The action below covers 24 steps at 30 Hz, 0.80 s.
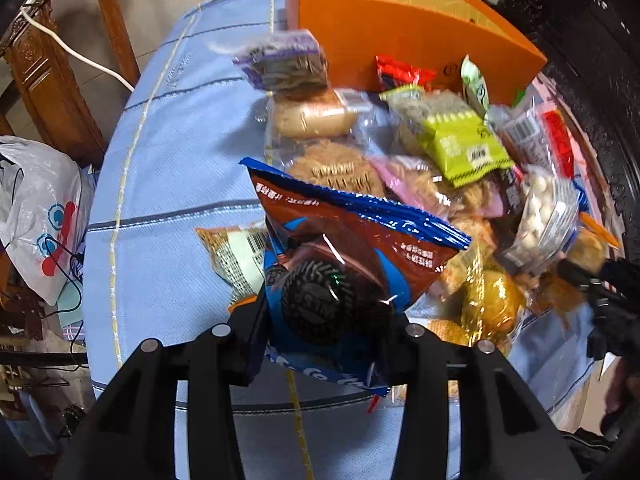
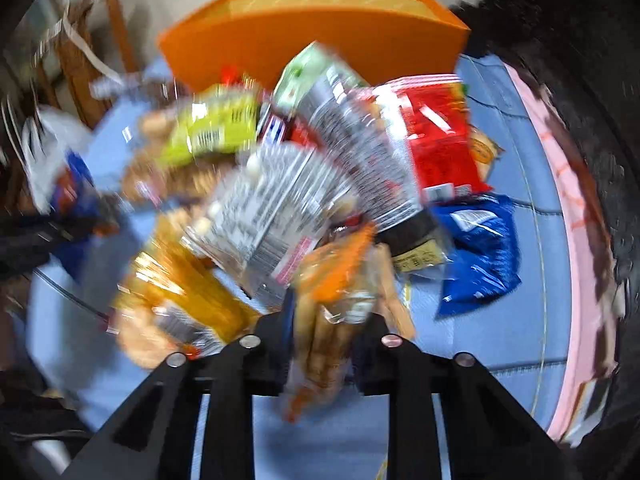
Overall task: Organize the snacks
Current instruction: 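Carry both packs into the orange box and open both tools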
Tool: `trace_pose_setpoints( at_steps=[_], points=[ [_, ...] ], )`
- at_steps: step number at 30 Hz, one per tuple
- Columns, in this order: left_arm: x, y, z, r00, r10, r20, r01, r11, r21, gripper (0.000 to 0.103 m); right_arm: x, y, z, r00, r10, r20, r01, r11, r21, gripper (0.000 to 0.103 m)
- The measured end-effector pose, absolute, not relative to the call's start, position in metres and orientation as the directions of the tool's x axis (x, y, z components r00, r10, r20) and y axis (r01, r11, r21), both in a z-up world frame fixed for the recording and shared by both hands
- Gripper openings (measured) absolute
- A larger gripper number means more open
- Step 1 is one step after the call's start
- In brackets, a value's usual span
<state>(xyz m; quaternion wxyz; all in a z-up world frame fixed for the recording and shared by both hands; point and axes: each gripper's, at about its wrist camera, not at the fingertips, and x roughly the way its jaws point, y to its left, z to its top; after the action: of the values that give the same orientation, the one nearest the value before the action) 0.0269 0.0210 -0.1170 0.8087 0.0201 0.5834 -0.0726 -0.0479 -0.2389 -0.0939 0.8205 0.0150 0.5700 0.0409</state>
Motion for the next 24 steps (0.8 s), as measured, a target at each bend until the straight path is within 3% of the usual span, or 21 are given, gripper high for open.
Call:
trace_pose_setpoints(
  at_steps=[4, 13, 20, 24],
  points=[
    [0.028, 0.021, -0.102, 0.339, -0.120, -0.933, 0.145, 0.987, -0.074, 0.042, -0.053, -0.257, -0.061, 0.369, 0.173, -0.913, -0.050, 0.985, 0.166, 0.022],
    [0.058, 0.002, -0.053, 0.400, -0.206, -0.893, 0.193, 0.971, -0.138, 0.042, 0.004, -0.259, -0.016, 0.473, 0.223, -0.852, -0.081, 0.974, 0.210, 0.022],
    [0.156, -0.040, 0.003, 0.494, -0.240, -0.836, 0.226, 0.964, -0.143, 0.042, 0.118, -0.273, 0.025, 0.597, 0.236, -0.766, -0.077, 0.968, 0.239, 0.022],
    [0.227, -0.065, -0.013, 0.453, -0.217, -0.865, 0.188, 0.971, -0.146, 0.042, 0.187, -0.271, 0.009, 0.578, 0.219, -0.786, -0.062, 0.972, 0.226, 0.022]
  ],
)
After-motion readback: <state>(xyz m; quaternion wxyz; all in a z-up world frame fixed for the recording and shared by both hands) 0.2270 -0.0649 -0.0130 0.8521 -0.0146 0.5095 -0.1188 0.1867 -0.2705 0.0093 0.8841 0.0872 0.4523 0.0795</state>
